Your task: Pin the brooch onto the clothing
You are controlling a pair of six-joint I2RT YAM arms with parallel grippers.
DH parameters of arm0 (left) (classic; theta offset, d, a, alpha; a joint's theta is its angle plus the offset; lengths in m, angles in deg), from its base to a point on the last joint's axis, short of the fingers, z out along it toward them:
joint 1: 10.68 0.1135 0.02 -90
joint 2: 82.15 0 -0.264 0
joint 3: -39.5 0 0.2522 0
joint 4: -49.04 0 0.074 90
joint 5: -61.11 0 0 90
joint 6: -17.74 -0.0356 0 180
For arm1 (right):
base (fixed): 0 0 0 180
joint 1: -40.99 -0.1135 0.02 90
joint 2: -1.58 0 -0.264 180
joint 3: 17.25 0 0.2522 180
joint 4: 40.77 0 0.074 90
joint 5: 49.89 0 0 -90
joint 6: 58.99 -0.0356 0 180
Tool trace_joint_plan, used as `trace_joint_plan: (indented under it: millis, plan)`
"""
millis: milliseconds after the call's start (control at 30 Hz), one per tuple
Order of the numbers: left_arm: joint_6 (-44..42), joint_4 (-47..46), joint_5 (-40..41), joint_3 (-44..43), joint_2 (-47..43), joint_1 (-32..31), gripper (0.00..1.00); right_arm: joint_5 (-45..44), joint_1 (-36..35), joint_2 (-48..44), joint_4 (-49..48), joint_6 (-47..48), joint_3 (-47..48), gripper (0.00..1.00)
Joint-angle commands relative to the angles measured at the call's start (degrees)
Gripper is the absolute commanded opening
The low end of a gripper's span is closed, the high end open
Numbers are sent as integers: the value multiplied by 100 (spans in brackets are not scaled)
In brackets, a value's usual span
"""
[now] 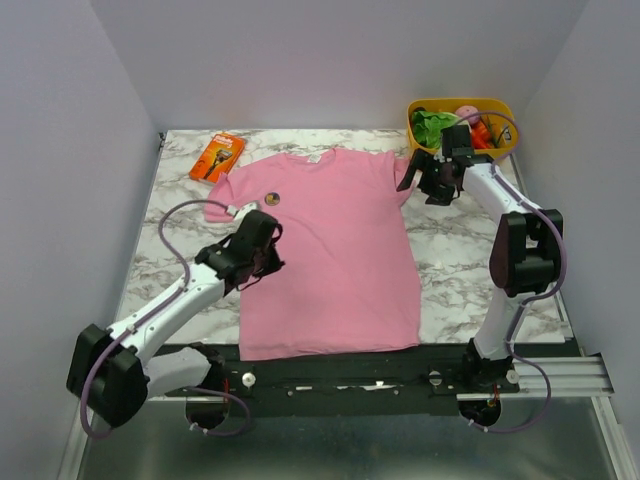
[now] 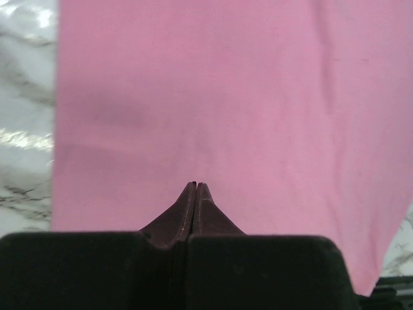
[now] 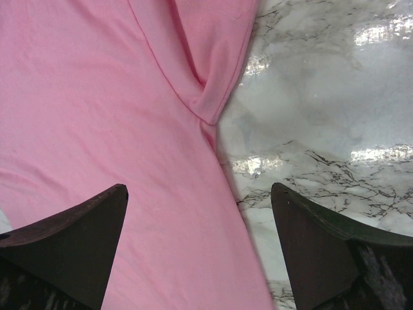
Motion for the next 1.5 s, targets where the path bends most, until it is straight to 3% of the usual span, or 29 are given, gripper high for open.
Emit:
trace_joint_plan:
  millis: [0, 167, 333, 700, 967, 1467]
  plan:
    - [-492, -274, 572, -1461, 1161, -1206, 0, 35, 24, -38, 12, -4, -78, 100]
    - [-1053, -477, 336, -2764, 2884, -2436, 0, 9, 59, -46, 21, 5, -122, 100]
    - [-1661, -258, -7, -4188, 4421, -3168, 0, 18, 252, -55, 64, 40, -157, 100]
    - [-2592, 173, -869, -5130, 5856, -3906, 0, 167, 569, 50, 91, 163, -289, 100]
    - [-2795, 323, -1237, -4920, 6156, -4258, 0, 237, 578, 191, 91, 163, -262, 100]
    - [-2734, -142, -1651, -3470, 5357, -4513, 0, 299, 569, 209, 91, 251, -262, 100]
